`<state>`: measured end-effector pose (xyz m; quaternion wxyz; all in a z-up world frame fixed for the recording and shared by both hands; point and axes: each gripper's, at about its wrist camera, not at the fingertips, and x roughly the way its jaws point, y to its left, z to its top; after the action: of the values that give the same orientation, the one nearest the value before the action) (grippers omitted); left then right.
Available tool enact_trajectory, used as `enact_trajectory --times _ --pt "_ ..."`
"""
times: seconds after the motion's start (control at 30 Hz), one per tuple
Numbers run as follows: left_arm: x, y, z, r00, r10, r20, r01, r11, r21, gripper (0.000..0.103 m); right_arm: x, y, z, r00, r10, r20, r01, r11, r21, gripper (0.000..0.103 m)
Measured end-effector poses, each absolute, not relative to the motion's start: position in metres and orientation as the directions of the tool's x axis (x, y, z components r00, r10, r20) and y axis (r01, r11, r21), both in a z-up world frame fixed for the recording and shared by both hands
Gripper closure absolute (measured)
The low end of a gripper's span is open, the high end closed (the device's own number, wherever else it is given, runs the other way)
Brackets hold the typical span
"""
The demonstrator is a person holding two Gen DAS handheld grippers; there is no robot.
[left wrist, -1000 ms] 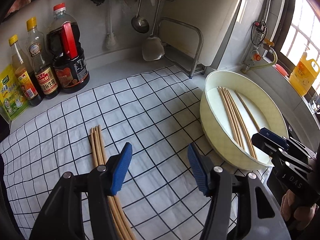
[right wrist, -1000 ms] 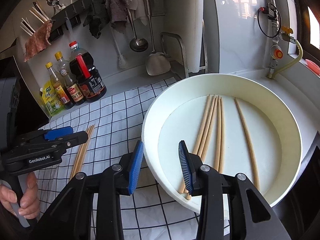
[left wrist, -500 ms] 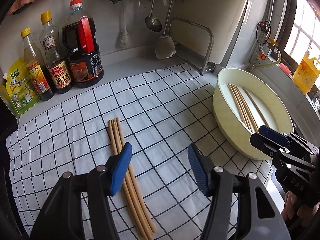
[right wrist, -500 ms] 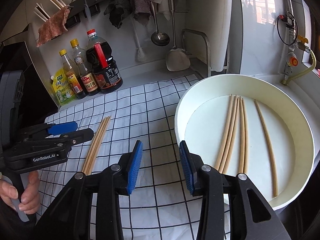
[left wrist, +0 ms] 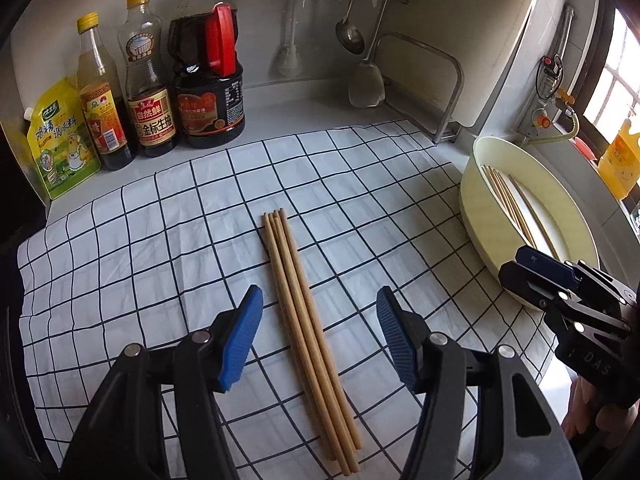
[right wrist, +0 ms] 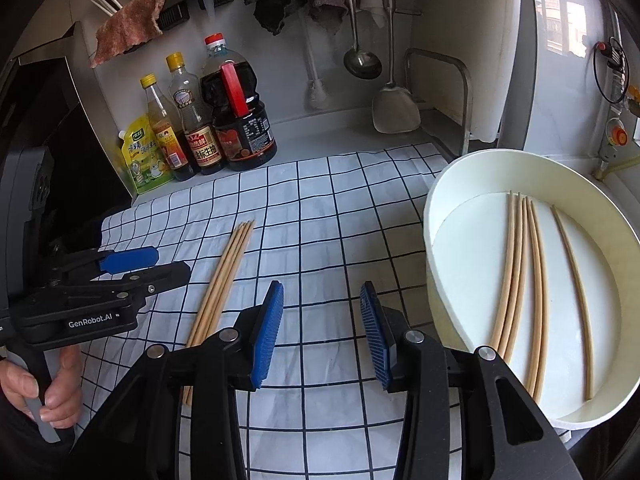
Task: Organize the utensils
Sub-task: 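Move both open tools back above the chopstick bundle, then lower both tools to the bundle and separate single chopsticks from it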
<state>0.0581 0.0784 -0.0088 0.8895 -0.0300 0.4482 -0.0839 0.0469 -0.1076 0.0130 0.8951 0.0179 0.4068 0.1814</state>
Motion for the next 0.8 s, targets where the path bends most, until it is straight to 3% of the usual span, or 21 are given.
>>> enact_trajectory --times 0.8 --pt "0.049 0.128 -0.054 0.54 -0.128 -0.832 0.032 0.991 -0.132 0.036 0.063 -0.051 -0.029 0.498 0.393 -0.773 -0.42 0.889 0.181 0.057"
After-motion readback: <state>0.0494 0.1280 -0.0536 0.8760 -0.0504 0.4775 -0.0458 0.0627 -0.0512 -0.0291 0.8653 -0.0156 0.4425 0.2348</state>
